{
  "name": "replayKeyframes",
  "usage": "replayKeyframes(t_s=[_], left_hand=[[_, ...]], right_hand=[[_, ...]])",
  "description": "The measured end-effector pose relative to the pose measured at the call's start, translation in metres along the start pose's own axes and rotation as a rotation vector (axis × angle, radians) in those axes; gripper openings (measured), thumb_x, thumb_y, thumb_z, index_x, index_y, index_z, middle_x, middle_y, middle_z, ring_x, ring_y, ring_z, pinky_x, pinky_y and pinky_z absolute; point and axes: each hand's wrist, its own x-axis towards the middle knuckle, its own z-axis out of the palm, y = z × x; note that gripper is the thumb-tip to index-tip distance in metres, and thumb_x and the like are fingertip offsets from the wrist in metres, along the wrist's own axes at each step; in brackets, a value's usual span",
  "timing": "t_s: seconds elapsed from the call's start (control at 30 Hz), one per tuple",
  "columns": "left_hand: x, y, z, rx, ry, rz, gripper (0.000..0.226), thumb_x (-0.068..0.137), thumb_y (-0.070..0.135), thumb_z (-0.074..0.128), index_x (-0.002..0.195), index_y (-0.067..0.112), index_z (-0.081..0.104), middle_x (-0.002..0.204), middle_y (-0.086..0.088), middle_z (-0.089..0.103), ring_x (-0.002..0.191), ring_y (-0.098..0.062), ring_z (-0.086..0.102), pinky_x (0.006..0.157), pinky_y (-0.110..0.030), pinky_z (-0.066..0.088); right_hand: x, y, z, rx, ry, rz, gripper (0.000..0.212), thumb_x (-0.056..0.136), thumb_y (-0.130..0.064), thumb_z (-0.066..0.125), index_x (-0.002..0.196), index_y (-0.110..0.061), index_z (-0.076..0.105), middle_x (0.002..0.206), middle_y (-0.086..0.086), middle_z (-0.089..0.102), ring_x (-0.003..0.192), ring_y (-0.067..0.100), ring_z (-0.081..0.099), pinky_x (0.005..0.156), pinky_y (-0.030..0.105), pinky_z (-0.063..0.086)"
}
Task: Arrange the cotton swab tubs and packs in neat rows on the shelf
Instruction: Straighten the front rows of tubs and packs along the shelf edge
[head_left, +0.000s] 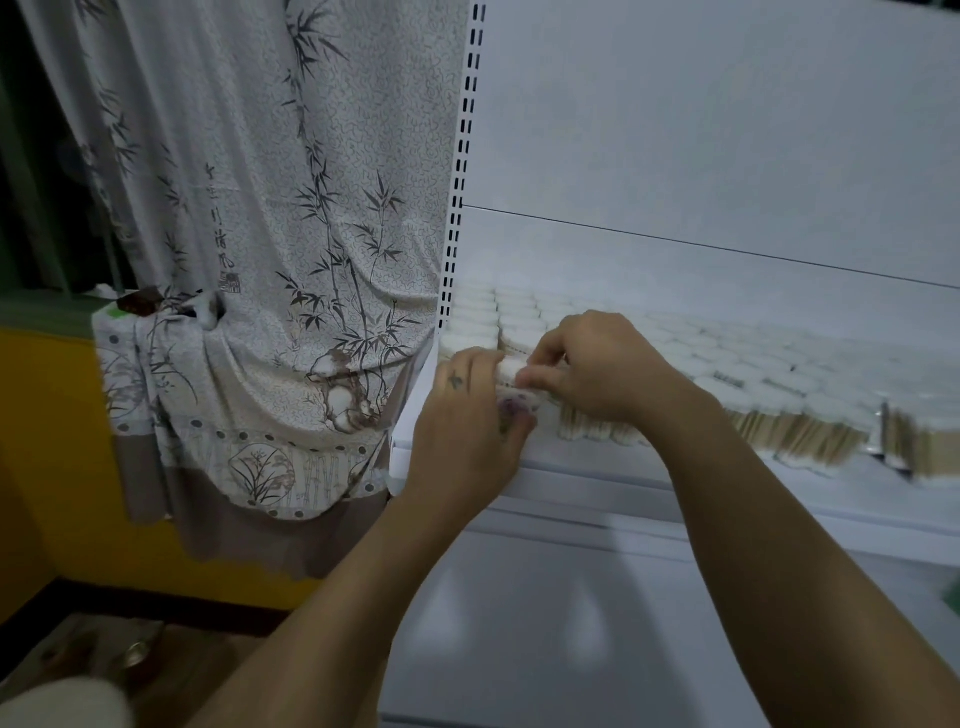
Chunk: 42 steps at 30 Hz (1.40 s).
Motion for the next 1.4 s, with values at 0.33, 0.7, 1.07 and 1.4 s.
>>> replayKeyframes(t_s=[0.33,0.7,1.07,1.4], left_hand=[[0.016,-0.01,-0.013,0.365,0.08,0.167,0.047,0.08,0.049,0.061,0.116,0.018,0.062,0.129,-0.009,0.056,0.125,-0.031,0.041,0.09,-0.042,0.028],[0.026,-0.021,-0.025,0.525,-0.103,0.183,0.053,0.079,0.049,0.038,0.106,0.012,0.064,0.105,-0.008,0.062,0.101,-0.032,0.056,0.078,-0.042,0.04],[0.028,-0.022,-0.025,0.562,-0.142,0.174,0.047,0.078,0.042,0.061,0.114,0.012,0.061,0.114,-0.009,0.061,0.108,-0.032,0.053,0.082,-0.045,0.039],[0.021,-0.006,-0.02,0.491,-0.084,0.227,0.042,0.072,0.038,0.058,0.106,0.014,0.064,0.113,-0.008,0.062,0.113,-0.032,0.053,0.085,-0.043,0.035]], right_hand=[[-0.004,0.004,0.003,-0.126,0.009,-0.01,0.041,0.088,-0.053,0.061,0.115,-0.024,0.066,0.113,-0.001,0.061,0.108,0.019,0.05,0.092,0.032,0.036],[0.012,0.003,0.015,-0.163,0.032,0.025,0.032,0.091,-0.042,0.057,0.113,-0.02,0.063,0.113,0.0,0.064,0.104,0.021,0.057,0.086,0.032,0.035],[0.019,0.006,0.025,-0.196,0.033,0.05,0.038,0.093,-0.043,0.052,0.122,-0.019,0.056,0.123,0.005,0.057,0.114,0.025,0.048,0.095,0.036,0.033],[-0.012,0.033,-0.01,-0.119,0.169,0.084,0.043,0.095,-0.024,0.052,0.137,-0.028,0.05,0.14,0.0,0.05,0.128,0.021,0.043,0.107,0.035,0.025]])
